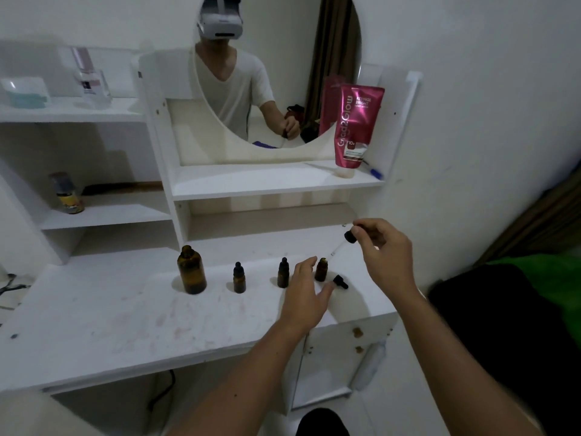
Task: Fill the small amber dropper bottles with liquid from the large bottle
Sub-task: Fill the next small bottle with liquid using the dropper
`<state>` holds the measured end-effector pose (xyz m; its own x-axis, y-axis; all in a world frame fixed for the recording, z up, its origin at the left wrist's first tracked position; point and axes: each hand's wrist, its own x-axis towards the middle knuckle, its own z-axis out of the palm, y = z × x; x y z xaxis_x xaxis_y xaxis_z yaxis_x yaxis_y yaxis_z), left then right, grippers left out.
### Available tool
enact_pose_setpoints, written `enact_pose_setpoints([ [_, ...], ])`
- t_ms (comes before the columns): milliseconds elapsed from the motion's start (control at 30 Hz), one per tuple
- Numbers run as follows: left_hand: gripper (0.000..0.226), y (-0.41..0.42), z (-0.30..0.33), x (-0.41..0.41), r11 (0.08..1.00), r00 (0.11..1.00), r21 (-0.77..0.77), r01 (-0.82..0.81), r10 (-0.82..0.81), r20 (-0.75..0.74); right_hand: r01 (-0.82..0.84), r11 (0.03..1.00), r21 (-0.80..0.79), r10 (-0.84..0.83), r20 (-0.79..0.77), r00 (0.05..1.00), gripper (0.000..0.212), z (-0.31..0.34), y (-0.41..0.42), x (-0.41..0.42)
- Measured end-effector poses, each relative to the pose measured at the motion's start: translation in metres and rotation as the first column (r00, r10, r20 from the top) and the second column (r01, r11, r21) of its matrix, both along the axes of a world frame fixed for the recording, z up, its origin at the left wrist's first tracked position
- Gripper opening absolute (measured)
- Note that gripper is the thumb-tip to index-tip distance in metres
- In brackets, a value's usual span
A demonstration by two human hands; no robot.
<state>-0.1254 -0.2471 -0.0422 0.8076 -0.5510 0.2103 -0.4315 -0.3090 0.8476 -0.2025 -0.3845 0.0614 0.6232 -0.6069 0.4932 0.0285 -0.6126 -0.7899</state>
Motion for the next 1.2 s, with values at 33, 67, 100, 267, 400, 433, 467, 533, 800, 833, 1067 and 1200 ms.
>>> enact_pose_setpoints([
  [33,0.061,-0.003,-0.001,0.002,1.0,1.0,0.005,-0.016,0.016,-0.008,-0.008,1.0,0.001,0.008,0.002,1.0,0.012,0.0,-0.001,0.001],
  [67,0.057,-0.007,-0.002,0.004,1.0,1.0,0.004,-0.031,0.031,-0.005,-0.018,1.0,0.0,0.018,0.002,1.0,0.012,-0.001,-0.002,0.002],
  [100,0.052,-0.01,-0.003,0.006,0.999,0.999,-0.004,-0.046,0.046,0.002,-0.031,1.0,-0.005,0.031,0.004,1.0,0.012,-0.001,-0.003,0.003],
  [267,0.025,-0.016,-0.012,0.013,0.993,0.996,-0.069,-0.092,0.093,0.007,-0.077,0.996,-0.051,0.078,0.021,0.997,0.012,-0.001,-0.005,0.007],
  [400,0.025,-0.018,-0.015,0.014,0.991,0.995,-0.089,-0.098,0.098,0.002,-0.091,0.989,-0.116,0.09,-0.013,0.996,0.012,-0.008,-0.009,0.01],
  [433,0.024,-0.019,-0.015,0.015,0.991,0.995,-0.09,-0.098,0.099,0.009,-0.1,0.986,-0.131,0.098,-0.021,0.995,0.012,-0.01,-0.009,0.011],
  [467,0.024,-0.019,-0.016,0.016,0.991,0.995,-0.09,-0.095,0.097,0.018,-0.112,0.984,-0.142,0.109,-0.029,0.994,0.011,-0.011,-0.009,0.012],
  [533,0.022,-0.02,-0.018,0.017,0.993,0.995,-0.084,-0.088,0.091,0.032,-0.135,0.978,-0.16,0.128,-0.055,0.99,0.01,-0.014,-0.006,0.016],
  [800,0.024,-0.02,-0.021,0.016,0.996,0.993,-0.023,-0.087,0.089,0.079,-0.139,0.964,-0.227,0.122,-0.088,0.989,0.014,-0.025,0.003,0.029],
  [833,0.025,-0.02,-0.021,0.015,0.996,0.993,-0.016,-0.088,0.089,0.08,-0.131,0.967,-0.217,0.116,-0.08,0.99,0.013,-0.025,0.004,0.029],
  [1067,0.024,-0.02,-0.02,0.014,0.995,0.99,0.012,-0.104,0.102,0.098,-0.136,0.989,-0.05,0.131,-0.102,0.986,0.015,-0.026,0.008,0.029],
  [1200,0.022,-0.02,-0.017,0.014,0.993,0.988,0.021,-0.114,0.111,0.103,-0.092,0.995,0.036,0.095,-0.095,0.991,0.006,-0.03,0.012,0.03],
])
